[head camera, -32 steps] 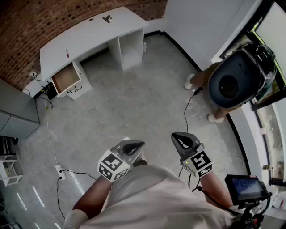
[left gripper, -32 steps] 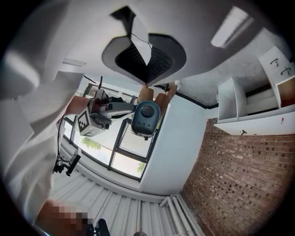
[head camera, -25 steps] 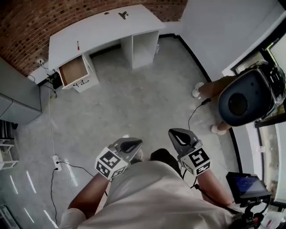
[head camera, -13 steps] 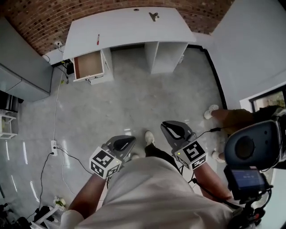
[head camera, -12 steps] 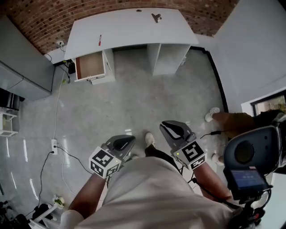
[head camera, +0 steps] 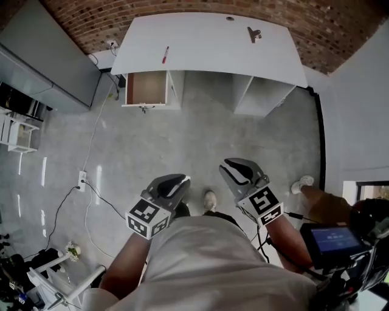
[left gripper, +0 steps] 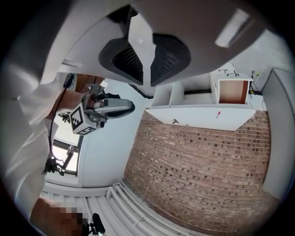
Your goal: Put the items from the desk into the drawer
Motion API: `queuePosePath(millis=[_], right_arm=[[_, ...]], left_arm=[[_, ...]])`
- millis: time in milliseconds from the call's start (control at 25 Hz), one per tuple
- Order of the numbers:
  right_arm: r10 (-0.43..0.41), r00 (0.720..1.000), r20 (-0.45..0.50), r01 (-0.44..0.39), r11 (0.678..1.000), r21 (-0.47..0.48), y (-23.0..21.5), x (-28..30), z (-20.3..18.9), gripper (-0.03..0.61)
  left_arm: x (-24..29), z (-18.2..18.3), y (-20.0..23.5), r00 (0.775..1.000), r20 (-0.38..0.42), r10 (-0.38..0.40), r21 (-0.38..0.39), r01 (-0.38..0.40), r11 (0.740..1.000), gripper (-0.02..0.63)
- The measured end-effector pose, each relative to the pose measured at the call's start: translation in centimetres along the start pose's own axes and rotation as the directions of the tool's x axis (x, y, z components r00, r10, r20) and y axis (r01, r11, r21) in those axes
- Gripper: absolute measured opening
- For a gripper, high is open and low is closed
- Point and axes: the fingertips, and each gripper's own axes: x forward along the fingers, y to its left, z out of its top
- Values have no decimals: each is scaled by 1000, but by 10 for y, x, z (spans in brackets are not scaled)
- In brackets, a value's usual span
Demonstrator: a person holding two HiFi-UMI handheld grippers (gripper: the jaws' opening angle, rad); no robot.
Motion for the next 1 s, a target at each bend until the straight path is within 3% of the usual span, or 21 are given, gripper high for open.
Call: queuePosePath(millis=[240,720,880,1000], right_arm=[[64,997,-34,-64,998,-7,-25,75,23,66],[-43,998,-43,43,999,17,-94,224,117,66],[-48,997,-59,50,998,27,-100,248,128,66],[-39,996,-78,42,998,42,-129,262,123,66]], left_arm=[[11,24,93,998,25,64,-42,-63,997,77],[52,102,297,1000,17,10,-7,-10,1000,84],[68,113,347,1000,2,30,-13,-30,999,87],[103,128,381,998,-9,55,-16,-56,998,89]])
